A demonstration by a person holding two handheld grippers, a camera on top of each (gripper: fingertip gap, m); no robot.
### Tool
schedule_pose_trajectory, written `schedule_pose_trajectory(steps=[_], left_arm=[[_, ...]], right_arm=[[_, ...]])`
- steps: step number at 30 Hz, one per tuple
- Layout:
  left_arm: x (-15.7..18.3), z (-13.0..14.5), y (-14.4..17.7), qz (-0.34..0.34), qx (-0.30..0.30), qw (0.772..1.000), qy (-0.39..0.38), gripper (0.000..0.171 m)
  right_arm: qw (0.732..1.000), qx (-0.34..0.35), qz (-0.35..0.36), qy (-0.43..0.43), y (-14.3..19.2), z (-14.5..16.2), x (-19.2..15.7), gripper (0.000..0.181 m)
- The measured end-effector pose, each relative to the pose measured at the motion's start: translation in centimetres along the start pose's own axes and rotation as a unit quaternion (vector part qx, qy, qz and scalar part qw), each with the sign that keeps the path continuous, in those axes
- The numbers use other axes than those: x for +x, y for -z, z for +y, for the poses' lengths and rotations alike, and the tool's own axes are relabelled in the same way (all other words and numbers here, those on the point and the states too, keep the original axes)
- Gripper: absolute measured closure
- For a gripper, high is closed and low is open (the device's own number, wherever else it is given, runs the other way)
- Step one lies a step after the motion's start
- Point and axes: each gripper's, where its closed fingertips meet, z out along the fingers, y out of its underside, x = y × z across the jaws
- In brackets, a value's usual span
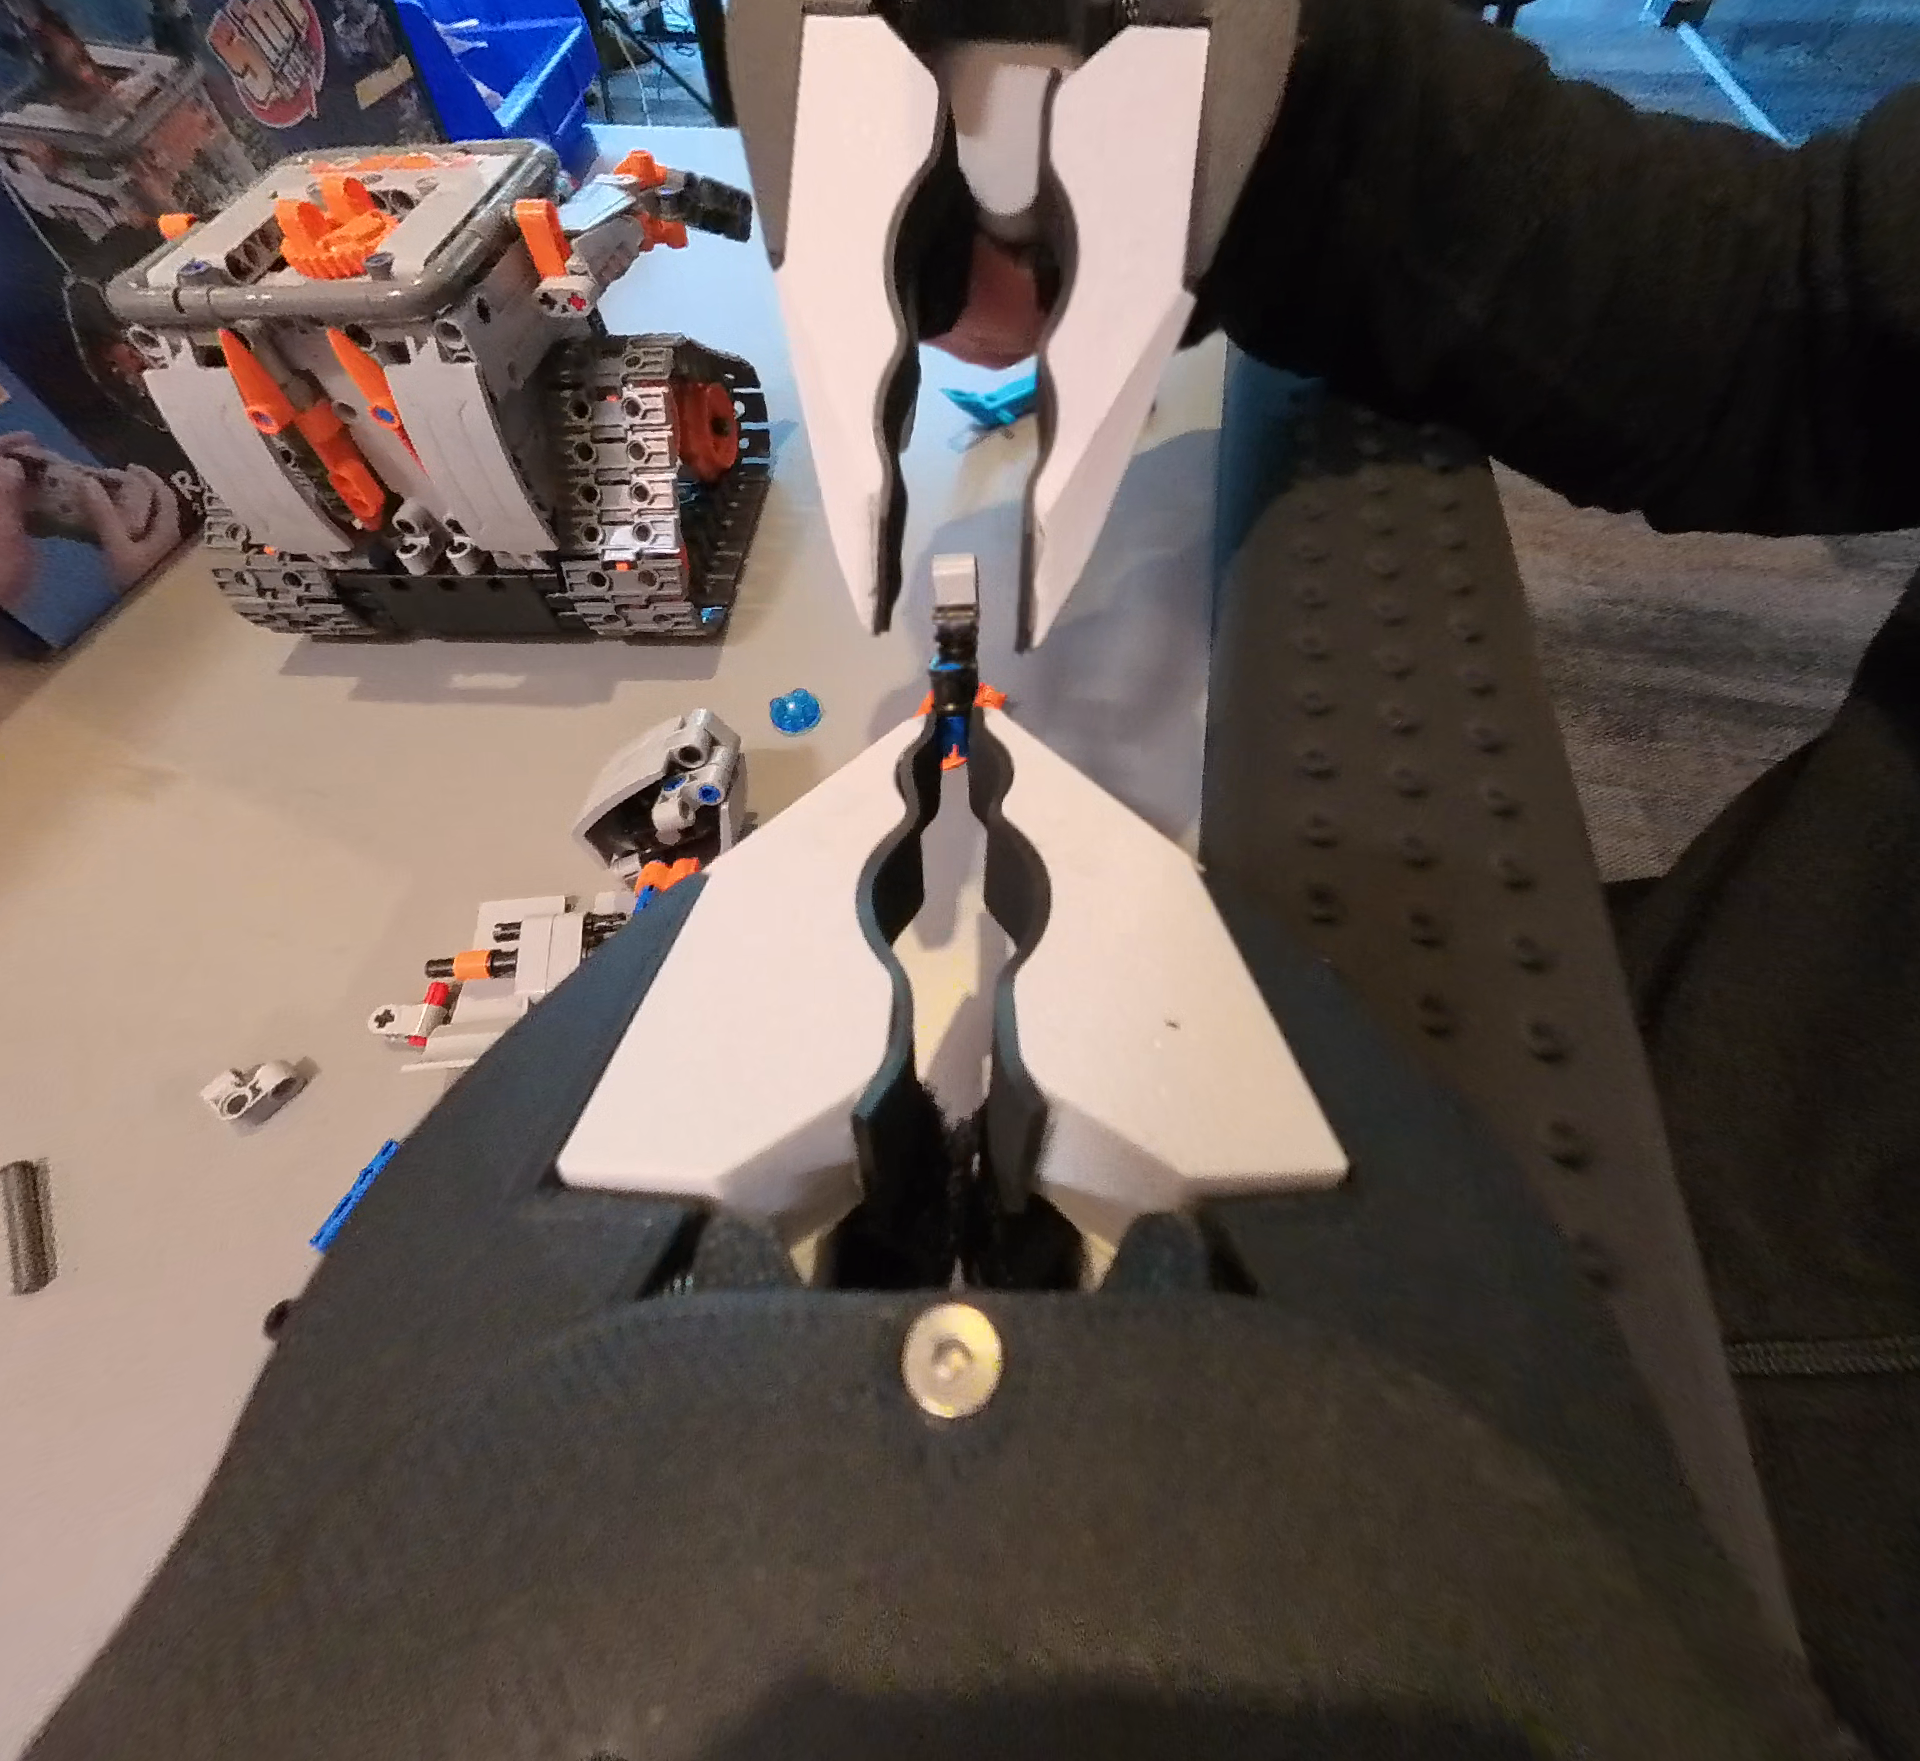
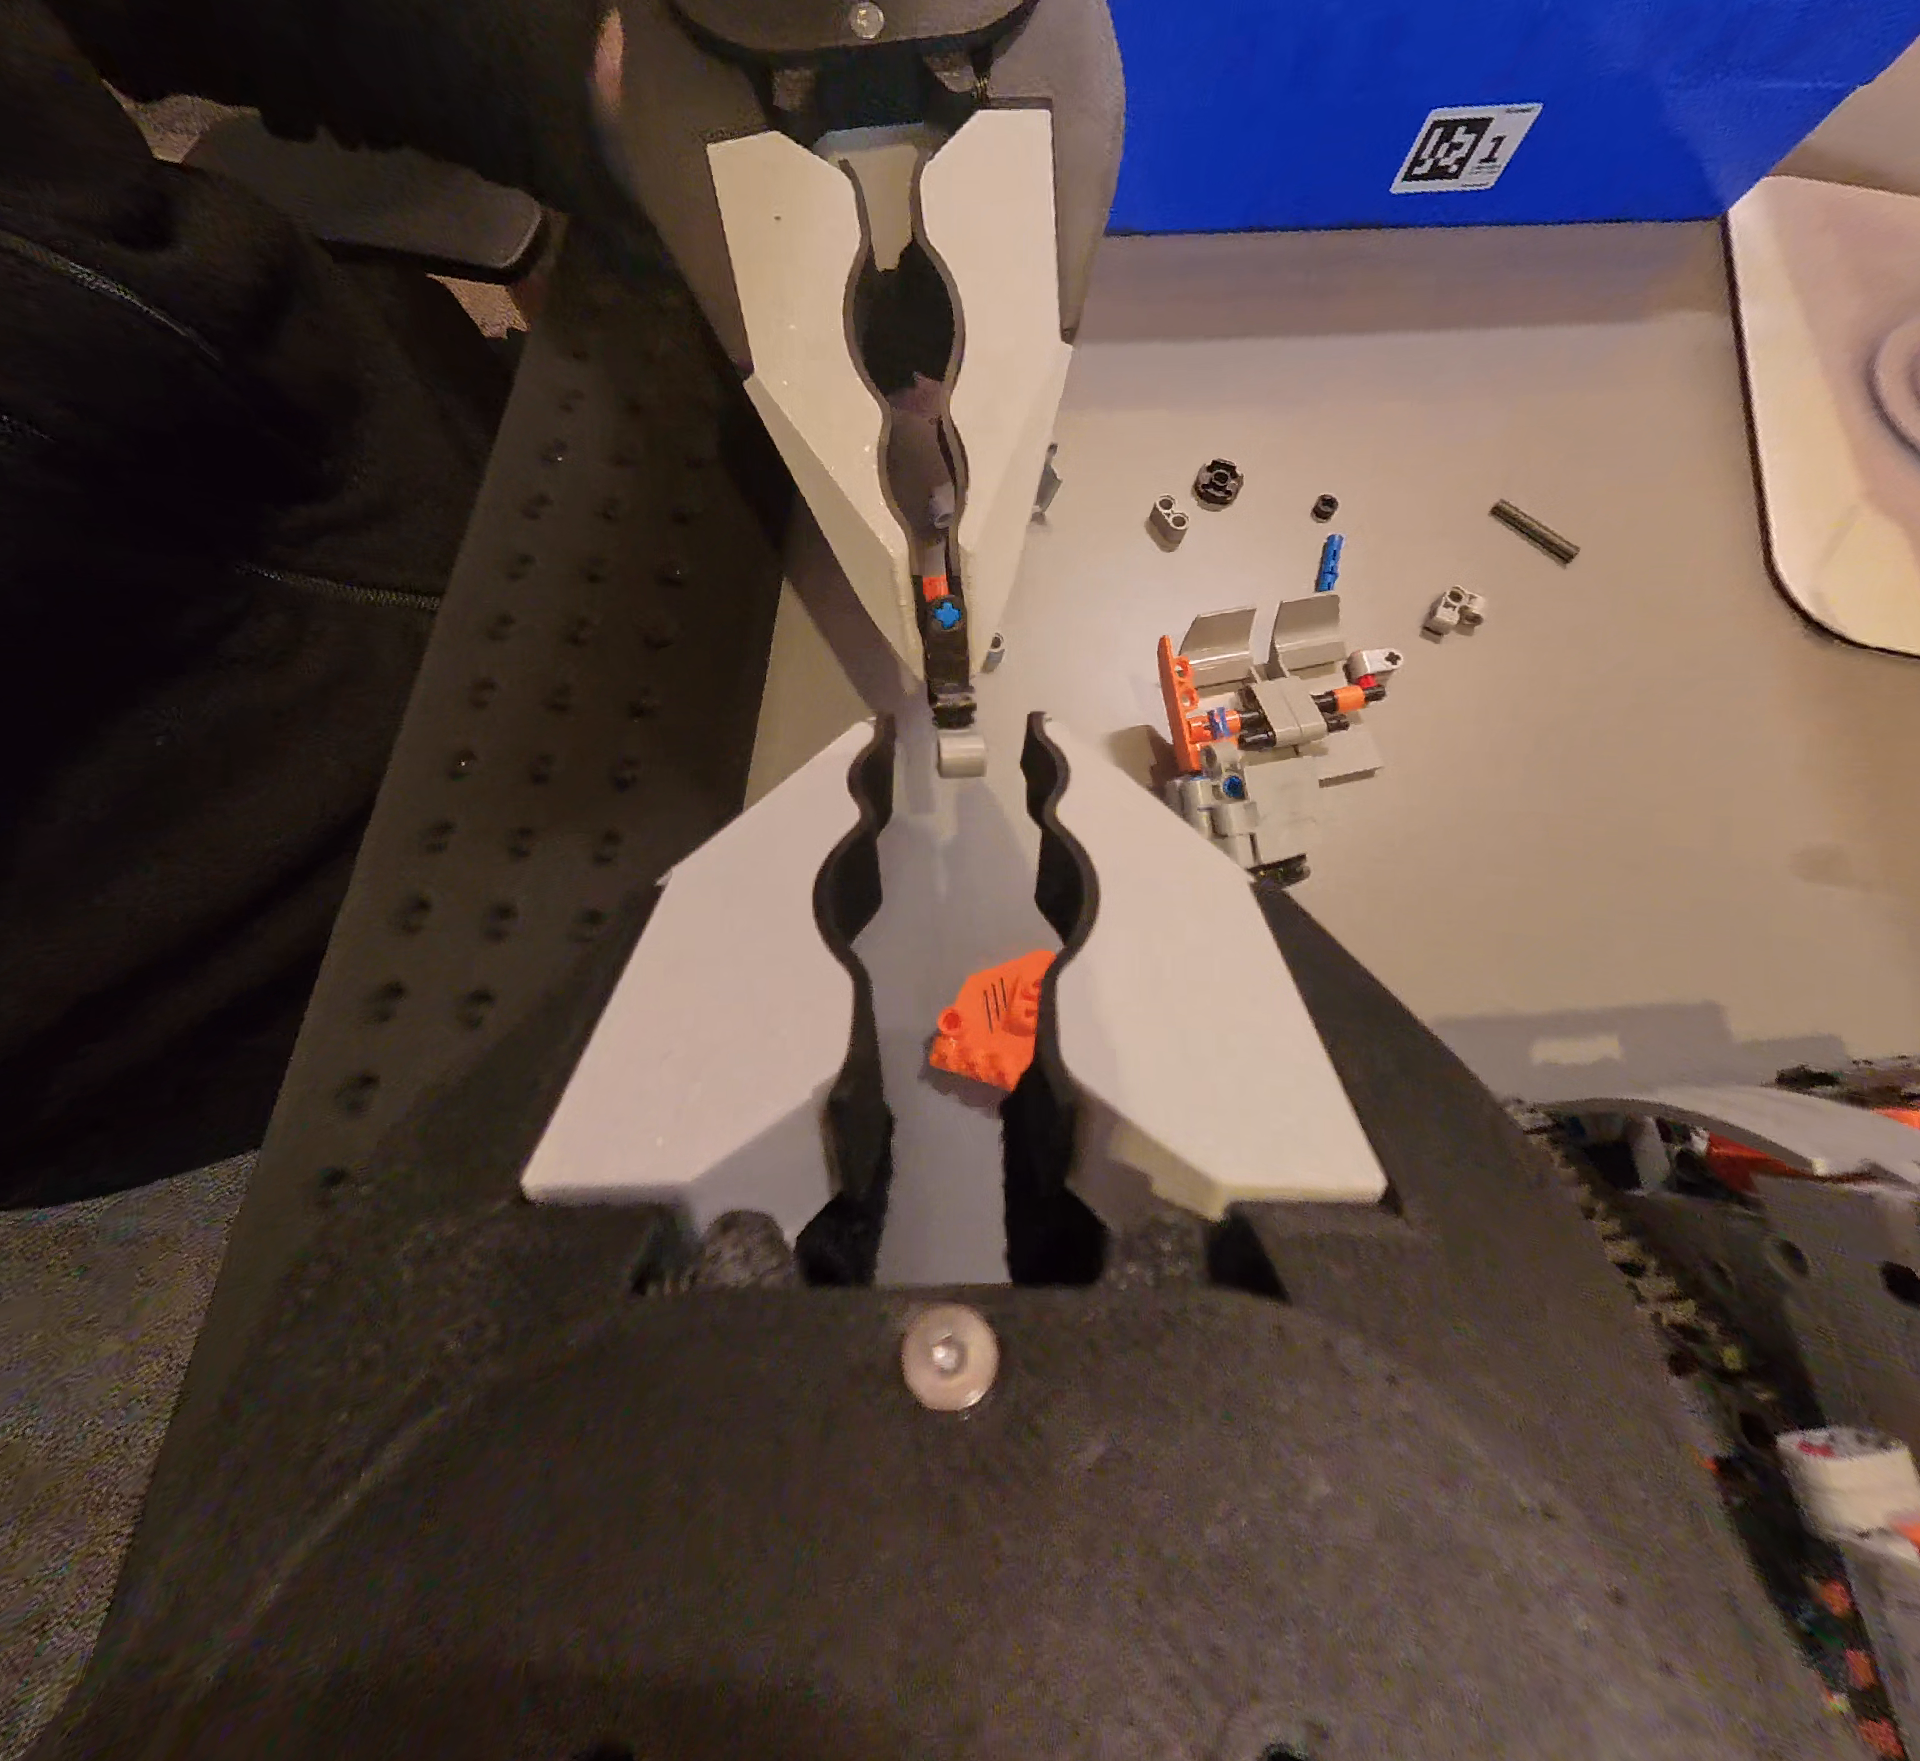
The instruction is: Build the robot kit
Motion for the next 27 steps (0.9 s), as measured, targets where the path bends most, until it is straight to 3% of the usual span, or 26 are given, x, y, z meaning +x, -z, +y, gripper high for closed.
schedule_pose_trajectory(steps=[4,8,11,15,19,23,27], left_arm=[[0.0,-0.8,0.4,0.015,0.029,0.999,0.019,0.17],[0.1,-1.4,0.6,0.024,0.05,0.998,0.023,0.166],[-0.5,-1.0,0.7,0.013,0.037,0.999,0.026,0.146],[-1.0,-1.0,1.4,-0.01,0.027,1.0,0.01,0.144],[-2.1,-0.3,2.8,-0.065,-0.019,0.997,-0.03,0.144],[-4.1,1.1,6.1,-0.173,-0.107,0.975,-0.089,0.145],[-2.8,3.0,7.5,-0.144,-0.162,0.974,-0.068,0.147]], right_arm=[[1.0,-0.005,0.004,0.018,-0.6,0.0,-0.2,0.174],[1.0,0.025,-0.015,0.001,-0.2,-0.7,-0.4,0.176],[0.998,0.041,-0.03,-0.029,0.2,-0.8,-0.2,0.176],[0.998,0.036,-0.033,-0.038,0.1,-0.3,0.0,0.176],[0.999,0.024,-0.025,-0.025,-0.3,-0.1,0.0,0.176],[0.999,0.016,-0.017,-0.026,-0.2,0.3,0.4,0.176],[0.999,0.012,-0.019,-0.025,-0.3,0.6,0.5,0.176]])
